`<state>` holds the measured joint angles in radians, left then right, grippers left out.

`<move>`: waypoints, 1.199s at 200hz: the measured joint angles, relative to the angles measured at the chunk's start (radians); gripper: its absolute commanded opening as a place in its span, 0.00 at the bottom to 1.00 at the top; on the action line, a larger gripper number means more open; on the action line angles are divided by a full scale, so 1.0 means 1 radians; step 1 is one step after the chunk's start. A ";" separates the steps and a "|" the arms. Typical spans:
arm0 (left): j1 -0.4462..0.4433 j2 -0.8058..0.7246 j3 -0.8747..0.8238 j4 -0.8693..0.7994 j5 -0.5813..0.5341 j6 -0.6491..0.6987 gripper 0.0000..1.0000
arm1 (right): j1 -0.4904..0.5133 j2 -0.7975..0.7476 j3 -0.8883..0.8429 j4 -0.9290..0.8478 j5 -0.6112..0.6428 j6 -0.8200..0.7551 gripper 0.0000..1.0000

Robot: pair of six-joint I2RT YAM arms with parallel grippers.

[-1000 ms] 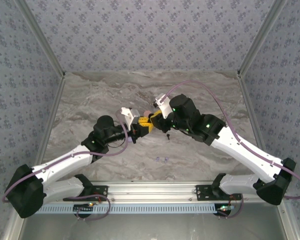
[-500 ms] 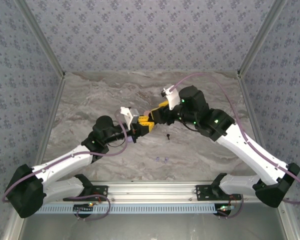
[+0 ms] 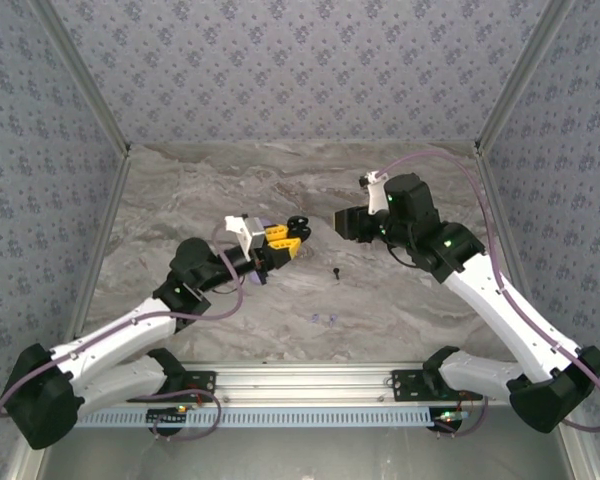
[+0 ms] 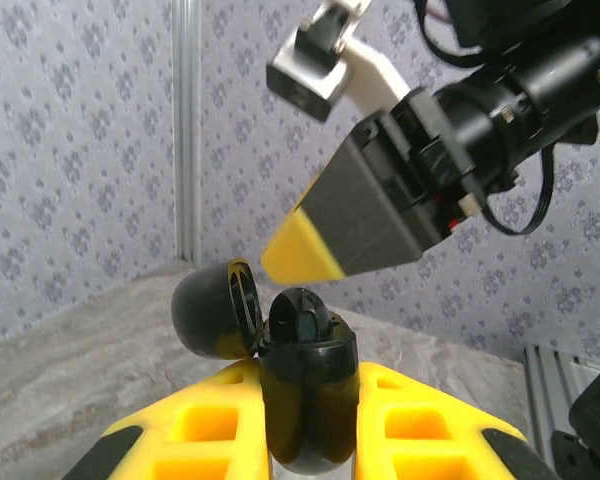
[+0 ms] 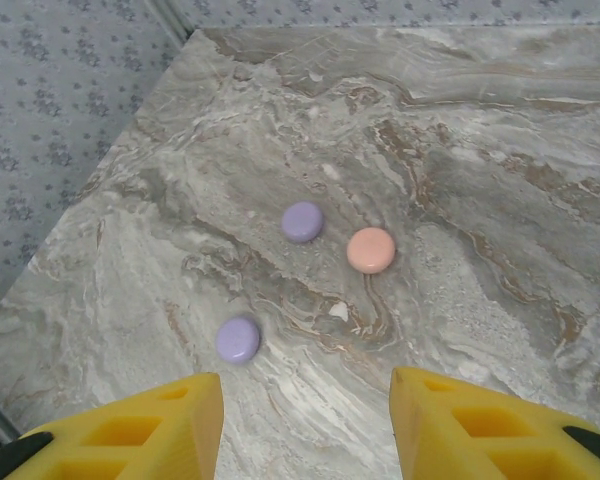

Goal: Insert wireless bluetooth earbuds into charging case

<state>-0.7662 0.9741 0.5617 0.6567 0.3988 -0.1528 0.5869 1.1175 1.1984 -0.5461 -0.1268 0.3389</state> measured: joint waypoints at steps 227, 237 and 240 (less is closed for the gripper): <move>0.000 -0.039 0.032 -0.031 -0.026 0.108 0.00 | 0.045 0.735 0.062 -0.148 0.124 0.042 0.40; 0.000 -0.039 0.032 -0.033 -0.026 0.108 0.00 | 0.050 0.749 0.067 -0.147 0.125 0.039 0.40; 0.000 -0.039 0.032 -0.033 -0.026 0.108 0.00 | 0.051 0.752 0.067 -0.147 0.125 0.038 0.40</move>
<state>-0.7662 0.9348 0.5941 0.6239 0.3729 -0.0448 0.6380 1.8694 1.2655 -0.6933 -0.0021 0.3771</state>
